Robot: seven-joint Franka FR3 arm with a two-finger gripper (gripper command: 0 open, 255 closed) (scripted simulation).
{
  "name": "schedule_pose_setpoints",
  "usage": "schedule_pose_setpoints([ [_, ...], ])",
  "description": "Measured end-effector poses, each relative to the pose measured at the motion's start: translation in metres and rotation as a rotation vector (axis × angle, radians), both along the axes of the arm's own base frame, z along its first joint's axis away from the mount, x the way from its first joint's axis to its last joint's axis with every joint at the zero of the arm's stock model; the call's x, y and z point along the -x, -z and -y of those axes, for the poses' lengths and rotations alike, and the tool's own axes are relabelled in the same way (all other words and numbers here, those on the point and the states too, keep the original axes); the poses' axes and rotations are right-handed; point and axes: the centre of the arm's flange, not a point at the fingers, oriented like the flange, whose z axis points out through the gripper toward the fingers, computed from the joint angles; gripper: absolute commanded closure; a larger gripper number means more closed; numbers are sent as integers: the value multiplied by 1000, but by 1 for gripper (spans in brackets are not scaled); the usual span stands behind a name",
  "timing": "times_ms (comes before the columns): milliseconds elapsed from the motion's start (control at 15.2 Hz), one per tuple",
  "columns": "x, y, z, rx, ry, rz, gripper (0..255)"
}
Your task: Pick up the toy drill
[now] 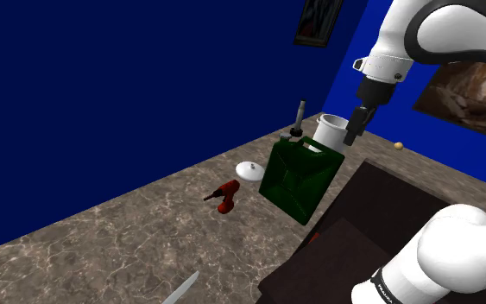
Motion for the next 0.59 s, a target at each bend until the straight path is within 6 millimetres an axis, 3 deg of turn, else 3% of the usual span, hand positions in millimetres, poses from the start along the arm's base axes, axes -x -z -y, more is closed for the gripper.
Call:
schedule_pose_setpoints([
  [198,-4,9,-14,5,45,4,0],
  [594,-21,58,-69,25,277,23,0],
])
